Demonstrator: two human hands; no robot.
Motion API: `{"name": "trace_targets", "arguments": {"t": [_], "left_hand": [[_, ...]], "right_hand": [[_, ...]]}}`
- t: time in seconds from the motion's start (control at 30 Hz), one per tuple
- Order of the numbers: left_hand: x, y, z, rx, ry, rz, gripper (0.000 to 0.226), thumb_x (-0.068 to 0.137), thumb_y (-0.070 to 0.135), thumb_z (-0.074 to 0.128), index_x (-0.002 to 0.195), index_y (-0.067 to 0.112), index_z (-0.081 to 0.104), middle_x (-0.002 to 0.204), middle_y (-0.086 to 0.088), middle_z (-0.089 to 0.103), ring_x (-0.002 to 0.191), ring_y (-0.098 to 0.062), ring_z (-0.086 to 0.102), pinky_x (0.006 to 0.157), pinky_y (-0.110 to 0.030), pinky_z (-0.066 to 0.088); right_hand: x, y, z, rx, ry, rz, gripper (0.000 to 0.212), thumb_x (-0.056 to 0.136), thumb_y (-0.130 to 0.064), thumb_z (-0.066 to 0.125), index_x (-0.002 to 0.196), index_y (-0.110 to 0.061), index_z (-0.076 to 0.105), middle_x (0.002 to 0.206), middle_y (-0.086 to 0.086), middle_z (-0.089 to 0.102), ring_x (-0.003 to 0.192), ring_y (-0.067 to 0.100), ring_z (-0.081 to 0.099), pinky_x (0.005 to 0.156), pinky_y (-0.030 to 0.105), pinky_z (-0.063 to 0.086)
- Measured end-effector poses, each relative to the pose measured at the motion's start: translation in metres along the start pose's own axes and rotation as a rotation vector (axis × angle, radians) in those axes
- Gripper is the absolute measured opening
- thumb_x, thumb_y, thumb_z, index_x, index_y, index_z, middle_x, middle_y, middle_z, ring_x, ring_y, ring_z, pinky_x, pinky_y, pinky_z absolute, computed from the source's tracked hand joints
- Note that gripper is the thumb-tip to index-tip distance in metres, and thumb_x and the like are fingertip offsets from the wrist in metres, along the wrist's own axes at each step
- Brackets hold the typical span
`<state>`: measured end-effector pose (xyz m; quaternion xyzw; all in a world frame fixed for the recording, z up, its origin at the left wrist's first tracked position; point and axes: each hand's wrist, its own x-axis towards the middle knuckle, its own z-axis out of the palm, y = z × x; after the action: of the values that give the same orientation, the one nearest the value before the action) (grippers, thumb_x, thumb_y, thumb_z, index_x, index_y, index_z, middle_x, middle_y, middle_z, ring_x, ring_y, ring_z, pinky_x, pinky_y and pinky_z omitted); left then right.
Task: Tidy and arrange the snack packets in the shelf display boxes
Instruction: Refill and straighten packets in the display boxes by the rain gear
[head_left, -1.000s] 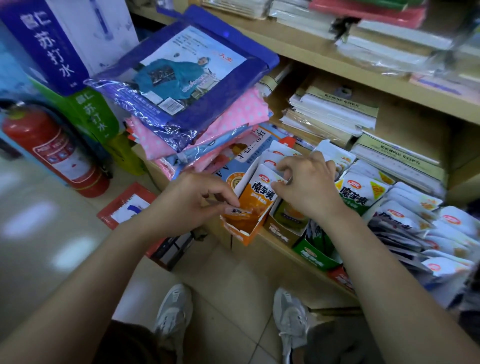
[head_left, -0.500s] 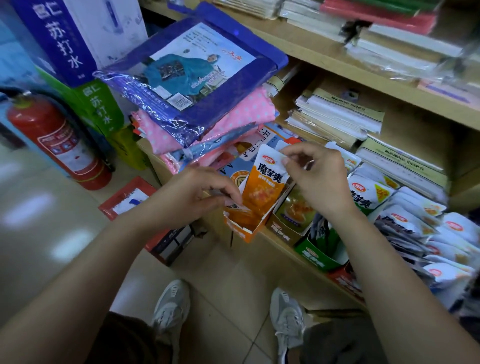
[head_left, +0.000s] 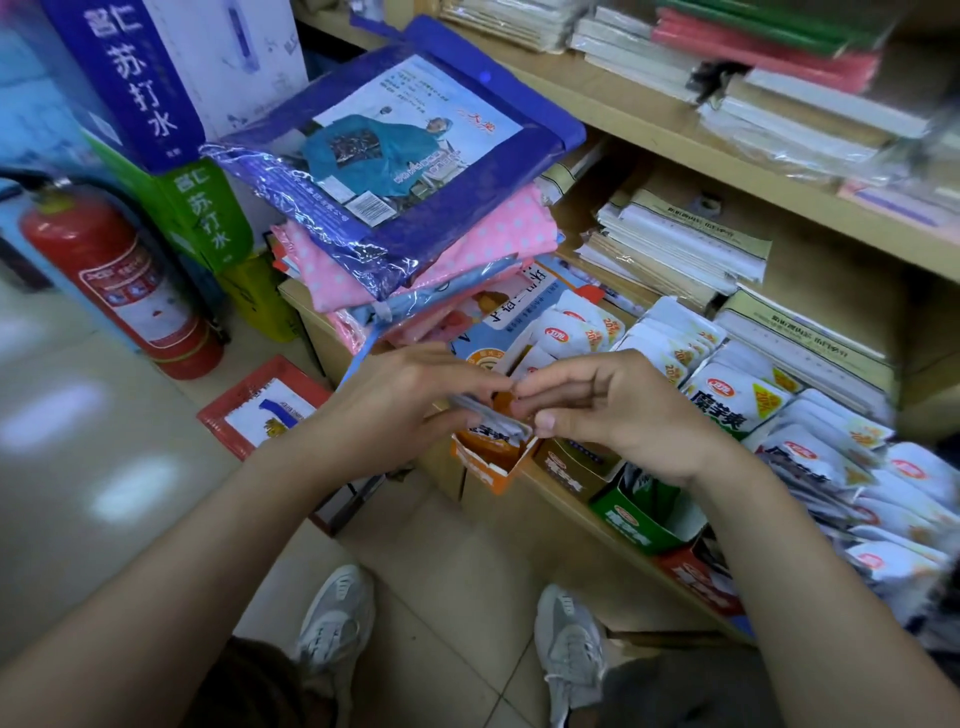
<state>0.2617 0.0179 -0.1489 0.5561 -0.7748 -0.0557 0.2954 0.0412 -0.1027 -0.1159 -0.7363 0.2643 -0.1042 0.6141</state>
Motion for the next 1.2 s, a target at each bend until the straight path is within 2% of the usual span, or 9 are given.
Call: {"name": "trace_targets", "arguments": {"t": [0.07,0.17,0.3,0.43,0.7,0.87,1.0,1.1,1.2], "left_hand": [[-0.003,-0.002,0.0,-0.022,-0.056,0.007,0.028,0.091,0.02,0.074,0.119,0.027,0.073,0.101,0.01,0.071,0.093,-0.008,0.063,0.073,-0.033,0.054],[-0.006,-0.004,-0.002,-0.054,-0.103,0.039,0.019,0.096,0.023,0.068,0.112,0.029,0.077,0.1,0.011,0.068,0.092,-0.01,0.062,0.07,-0.039,0.053],[-0.009,-0.007,-0.01,-0.042,-0.042,0.043,0.019,0.099,0.024,0.061,0.103,0.029,0.079,0.103,0.012,0.066,0.094,-0.01,0.058,0.074,-0.038,0.051],[-0.009,-0.008,-0.006,-0.023,-0.058,0.024,0.026,0.096,0.029,0.053,0.103,0.031,0.078,0.104,0.013,0.067,0.095,-0.011,0.058,0.074,-0.037,0.051],[-0.006,-0.006,0.001,-0.032,-0.072,-0.043,0.027,0.096,0.042,0.056,0.109,0.03,0.076,0.101,0.014,0.07,0.093,-0.007,0.061,0.075,-0.025,0.05],[-0.007,-0.003,0.002,0.053,0.029,-0.044,0.034,0.084,0.034,0.079,0.116,0.025,0.072,0.115,0.008,0.068,0.107,-0.008,0.061,0.079,-0.024,0.053],[-0.008,-0.001,-0.001,0.06,0.063,-0.059,0.065,0.081,0.036,0.081,0.141,0.023,0.059,0.145,0.005,0.053,0.134,-0.015,0.05,0.099,-0.036,0.052],[-0.009,-0.001,0.001,0.098,0.006,-0.036,0.056,0.083,0.03,0.081,0.136,0.023,0.064,0.118,0.003,0.069,0.108,-0.016,0.062,0.084,-0.025,0.05],[-0.011,-0.003,0.001,0.081,-0.013,0.029,0.023,0.089,0.027,0.076,0.112,0.025,0.076,0.098,0.007,0.072,0.09,-0.015,0.065,0.072,-0.028,0.051]], "right_hand": [[0.001,0.004,-0.009,-0.08,0.166,-0.038,0.027,0.086,0.002,0.072,0.108,-0.013,0.074,0.101,0.001,0.077,0.096,0.016,0.073,0.084,0.027,0.058],[0.007,0.016,-0.016,-0.577,0.472,-0.106,0.026,0.089,-0.01,0.074,0.113,-0.019,0.075,0.101,-0.009,0.072,0.086,0.009,0.064,0.077,0.025,0.052],[0.018,0.023,-0.011,-0.872,0.479,0.019,0.04,0.09,-0.027,0.072,0.128,-0.016,0.068,0.115,0.005,0.072,0.119,0.025,0.05,0.097,0.044,0.048],[0.026,0.019,-0.005,-0.94,0.511,0.106,0.044,0.091,-0.035,0.068,0.131,-0.018,0.064,0.116,0.005,0.07,0.122,0.027,0.045,0.091,0.04,0.045],[0.035,0.017,-0.001,-0.931,0.517,0.118,0.003,0.086,-0.027,0.076,0.088,-0.027,0.077,0.096,-0.004,0.068,0.11,0.025,0.045,0.089,0.038,0.041],[0.03,0.015,0.002,-0.893,0.484,-0.054,0.008,0.086,-0.03,0.077,0.08,-0.03,0.073,0.078,-0.017,0.064,0.102,0.015,0.042,0.083,0.034,0.025],[0.014,-0.003,0.012,-0.453,0.25,-0.119,0.018,0.083,-0.014,0.081,0.088,-0.03,0.075,0.074,-0.014,0.07,0.077,-0.001,0.064,0.072,0.014,0.045],[0.003,-0.009,0.01,-0.217,0.038,-0.05,0.023,0.086,-0.008,0.076,0.101,-0.026,0.075,0.086,-0.008,0.078,0.082,0.005,0.073,0.077,0.016,0.054],[0.003,-0.003,0.0,-0.125,0.145,-0.027,0.023,0.093,-0.001,0.066,0.106,-0.018,0.074,0.095,-0.001,0.078,0.086,0.015,0.074,0.075,0.027,0.059]]}}
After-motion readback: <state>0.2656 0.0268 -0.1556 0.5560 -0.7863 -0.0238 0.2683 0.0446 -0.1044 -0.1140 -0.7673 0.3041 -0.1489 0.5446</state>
